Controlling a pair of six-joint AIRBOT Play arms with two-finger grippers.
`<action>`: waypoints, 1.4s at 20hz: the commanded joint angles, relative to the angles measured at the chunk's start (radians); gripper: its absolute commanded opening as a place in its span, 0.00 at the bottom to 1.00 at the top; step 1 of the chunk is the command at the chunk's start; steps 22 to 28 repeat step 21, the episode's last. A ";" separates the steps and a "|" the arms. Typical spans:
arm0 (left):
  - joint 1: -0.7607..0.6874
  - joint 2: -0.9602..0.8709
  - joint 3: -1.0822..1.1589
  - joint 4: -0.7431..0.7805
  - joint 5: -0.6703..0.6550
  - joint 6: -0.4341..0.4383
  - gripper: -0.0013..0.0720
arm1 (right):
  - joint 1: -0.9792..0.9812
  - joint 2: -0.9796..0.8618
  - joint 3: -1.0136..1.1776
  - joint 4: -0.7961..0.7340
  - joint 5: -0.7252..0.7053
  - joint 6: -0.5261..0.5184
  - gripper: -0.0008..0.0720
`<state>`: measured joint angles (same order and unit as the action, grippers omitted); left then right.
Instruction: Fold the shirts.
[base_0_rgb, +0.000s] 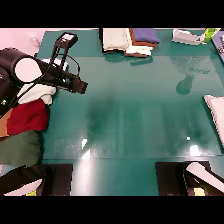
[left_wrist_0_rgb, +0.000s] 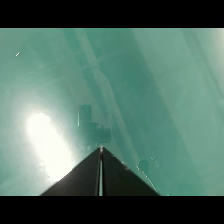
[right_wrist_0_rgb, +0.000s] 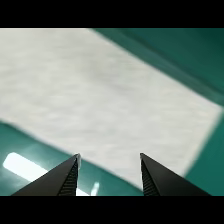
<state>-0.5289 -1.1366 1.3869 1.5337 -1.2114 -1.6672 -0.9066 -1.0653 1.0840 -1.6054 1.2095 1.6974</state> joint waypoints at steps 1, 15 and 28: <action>0.000 0.000 0.000 0.001 0.013 0.000 0.05 | 0.211 0.053 -0.029 0.173 -0.015 -0.017 0.63; 0.000 0.000 0.001 0.006 0.026 0.000 0.05 | 1.172 0.119 -0.112 0.199 -0.084 -0.015 0.03; 0.000 0.000 0.001 0.006 0.026 0.000 0.05 | 1.177 0.119 -0.112 0.200 -0.084 -0.015 0.03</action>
